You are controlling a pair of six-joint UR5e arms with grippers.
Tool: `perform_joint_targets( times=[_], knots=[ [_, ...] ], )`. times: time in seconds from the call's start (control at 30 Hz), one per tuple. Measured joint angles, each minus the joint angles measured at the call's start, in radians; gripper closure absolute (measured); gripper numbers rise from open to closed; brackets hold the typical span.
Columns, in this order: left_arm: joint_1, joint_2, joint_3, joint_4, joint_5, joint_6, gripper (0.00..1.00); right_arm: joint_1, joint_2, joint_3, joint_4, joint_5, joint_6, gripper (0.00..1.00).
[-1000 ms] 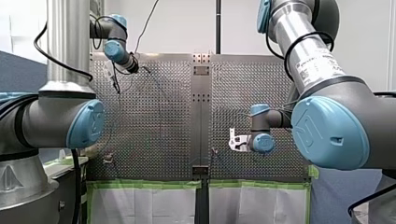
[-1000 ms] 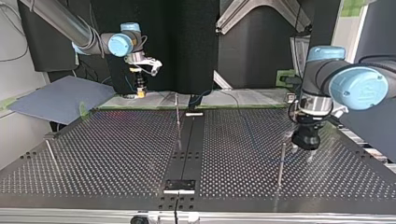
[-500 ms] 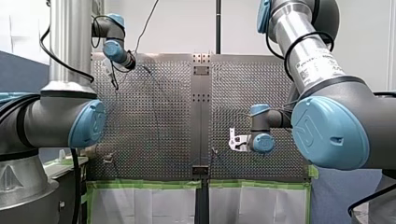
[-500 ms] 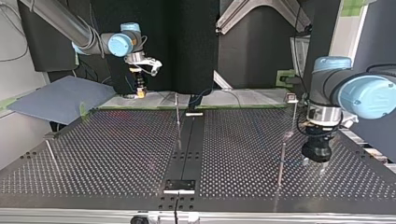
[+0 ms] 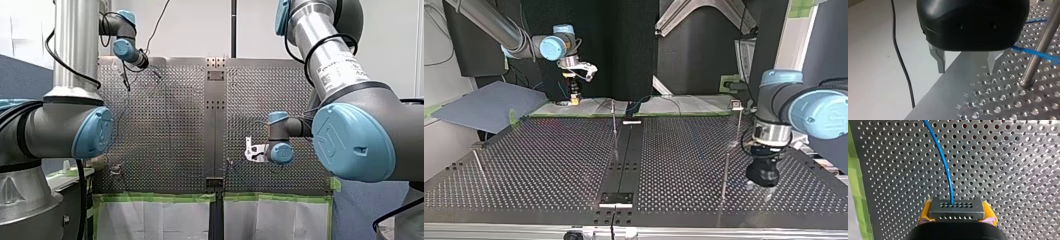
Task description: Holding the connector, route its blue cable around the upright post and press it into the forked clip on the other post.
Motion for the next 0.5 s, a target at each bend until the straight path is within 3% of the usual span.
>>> perform_joint_targets(
  times=[0.23,0.5],
  knots=[
    [-0.007,-0.021,0.03,-0.011,-0.001,-0.001,0.15,0.0,0.0,0.0,0.001,0.0,0.0,1.0],
    [-0.023,-0.084,0.054,-0.001,0.013,0.001,0.15,0.002,0.0,0.0,0.003,0.0,0.0,1.0]
  ],
)
